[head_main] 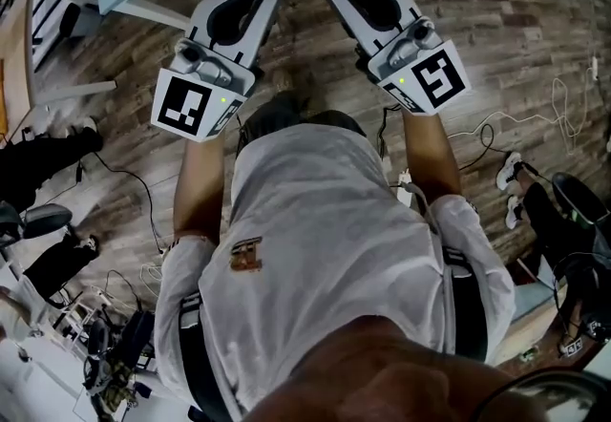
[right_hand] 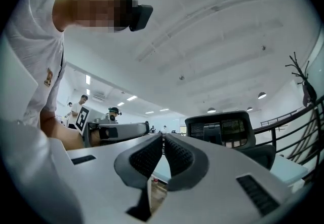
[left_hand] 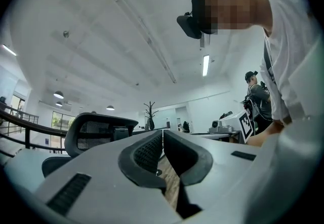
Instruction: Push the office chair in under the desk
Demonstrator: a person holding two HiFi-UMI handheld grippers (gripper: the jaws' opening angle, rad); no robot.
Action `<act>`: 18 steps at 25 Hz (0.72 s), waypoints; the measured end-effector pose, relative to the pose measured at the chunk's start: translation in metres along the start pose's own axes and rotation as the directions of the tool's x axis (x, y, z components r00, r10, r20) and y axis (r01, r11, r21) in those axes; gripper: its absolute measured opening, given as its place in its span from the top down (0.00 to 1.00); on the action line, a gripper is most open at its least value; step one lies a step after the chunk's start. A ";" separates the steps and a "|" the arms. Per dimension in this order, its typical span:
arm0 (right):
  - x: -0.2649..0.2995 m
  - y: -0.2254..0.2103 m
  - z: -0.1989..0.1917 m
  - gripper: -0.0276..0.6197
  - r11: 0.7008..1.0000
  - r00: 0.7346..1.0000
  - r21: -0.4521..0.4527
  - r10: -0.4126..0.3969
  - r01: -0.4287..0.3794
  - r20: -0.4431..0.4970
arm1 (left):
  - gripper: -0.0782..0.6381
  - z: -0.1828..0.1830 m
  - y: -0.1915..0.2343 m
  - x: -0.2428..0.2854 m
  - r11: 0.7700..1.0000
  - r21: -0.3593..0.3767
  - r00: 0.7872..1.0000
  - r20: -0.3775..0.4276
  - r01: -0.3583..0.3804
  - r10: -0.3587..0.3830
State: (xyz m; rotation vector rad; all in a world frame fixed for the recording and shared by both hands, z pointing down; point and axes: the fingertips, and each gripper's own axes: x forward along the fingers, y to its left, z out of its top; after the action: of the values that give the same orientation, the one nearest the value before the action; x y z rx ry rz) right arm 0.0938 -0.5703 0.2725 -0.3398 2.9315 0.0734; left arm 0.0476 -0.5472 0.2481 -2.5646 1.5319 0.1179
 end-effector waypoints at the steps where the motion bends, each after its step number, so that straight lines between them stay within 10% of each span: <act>1: 0.000 0.004 0.000 0.90 1.000 1.000 -0.001 0.003 -0.003 0.000 | 0.86 0.001 -0.003 -0.002 1.000 0.005 1.000 0.000 0.003 -0.003; 18: 0.019 0.050 0.026 0.91 1.000 0.998 -0.013 0.017 -0.017 0.054 | 0.87 0.018 -0.009 -0.028 0.997 0.023 0.998 0.010 0.067 -0.067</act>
State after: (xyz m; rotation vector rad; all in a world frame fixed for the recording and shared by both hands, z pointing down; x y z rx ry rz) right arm 0.0687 -0.5243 0.2447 -0.3098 2.8815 0.1018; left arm 0.0422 -0.5157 0.2356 -2.5904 1.4333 0.1054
